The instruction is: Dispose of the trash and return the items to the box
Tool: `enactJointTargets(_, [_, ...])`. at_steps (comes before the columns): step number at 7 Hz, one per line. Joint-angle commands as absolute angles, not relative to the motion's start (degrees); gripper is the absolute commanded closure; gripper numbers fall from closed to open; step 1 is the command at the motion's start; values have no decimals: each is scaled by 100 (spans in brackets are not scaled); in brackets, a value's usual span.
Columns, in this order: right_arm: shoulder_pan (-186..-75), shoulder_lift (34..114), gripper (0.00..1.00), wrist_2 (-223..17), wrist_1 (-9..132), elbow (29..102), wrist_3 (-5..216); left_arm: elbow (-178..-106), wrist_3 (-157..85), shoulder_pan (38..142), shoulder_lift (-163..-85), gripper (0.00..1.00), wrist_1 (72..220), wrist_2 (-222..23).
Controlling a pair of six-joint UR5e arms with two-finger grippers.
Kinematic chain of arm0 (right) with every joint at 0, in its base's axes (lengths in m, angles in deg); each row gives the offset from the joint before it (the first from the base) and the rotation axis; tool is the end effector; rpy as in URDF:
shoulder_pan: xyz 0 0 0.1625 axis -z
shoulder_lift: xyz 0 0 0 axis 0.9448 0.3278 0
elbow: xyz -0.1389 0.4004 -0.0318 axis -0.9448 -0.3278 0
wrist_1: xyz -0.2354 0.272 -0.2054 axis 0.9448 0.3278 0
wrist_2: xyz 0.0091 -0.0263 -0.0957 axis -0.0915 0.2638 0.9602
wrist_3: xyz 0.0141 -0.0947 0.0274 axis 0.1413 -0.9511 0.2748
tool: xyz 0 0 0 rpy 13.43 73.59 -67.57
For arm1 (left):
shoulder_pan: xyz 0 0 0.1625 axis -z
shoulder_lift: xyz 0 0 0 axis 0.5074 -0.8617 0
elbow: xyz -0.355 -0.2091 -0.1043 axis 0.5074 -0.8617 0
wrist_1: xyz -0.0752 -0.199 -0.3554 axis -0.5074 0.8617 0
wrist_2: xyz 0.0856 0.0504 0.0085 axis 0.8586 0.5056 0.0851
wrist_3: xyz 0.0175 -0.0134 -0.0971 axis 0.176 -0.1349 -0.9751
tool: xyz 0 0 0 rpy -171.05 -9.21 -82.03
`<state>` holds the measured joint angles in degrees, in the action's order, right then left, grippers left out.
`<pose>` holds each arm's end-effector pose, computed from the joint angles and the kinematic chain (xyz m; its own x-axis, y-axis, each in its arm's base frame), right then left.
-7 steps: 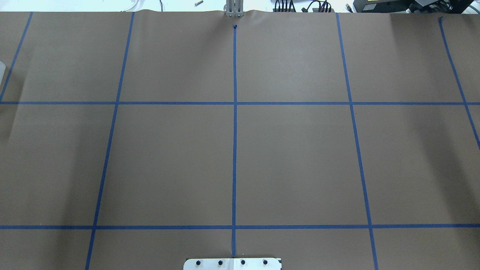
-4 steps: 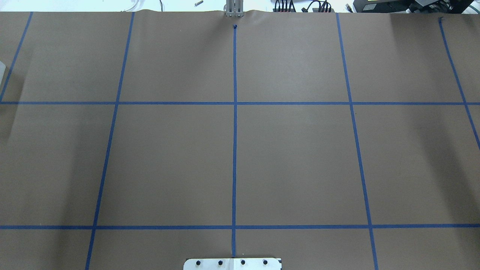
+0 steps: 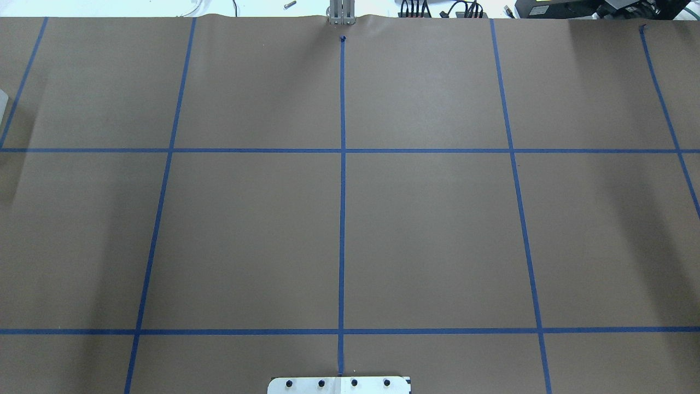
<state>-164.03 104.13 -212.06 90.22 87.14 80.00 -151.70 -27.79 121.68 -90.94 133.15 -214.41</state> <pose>0.0885 -0.4010 0.5578 0.7370 -0.1052 0.6676 0.0616 0.9942 0.0887 -0.0699 -0.4039 0.6410 0.6871 0.0105 -0.7265 0.0987 0.9893 0.1077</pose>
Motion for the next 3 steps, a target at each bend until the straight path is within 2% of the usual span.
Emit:
enactJointTargets(1, [-16403, 10414, 0, -21218, 9019, 8715, 8000, -15160, -2779, 12163, -9102, 1, 13325, -21445])
enactJointTargets(3, [-16403, 10414, 0, -21192, 9019, 8706, 7992, -15125, -2788, 12163, -9102, 1, 13316, -21454])
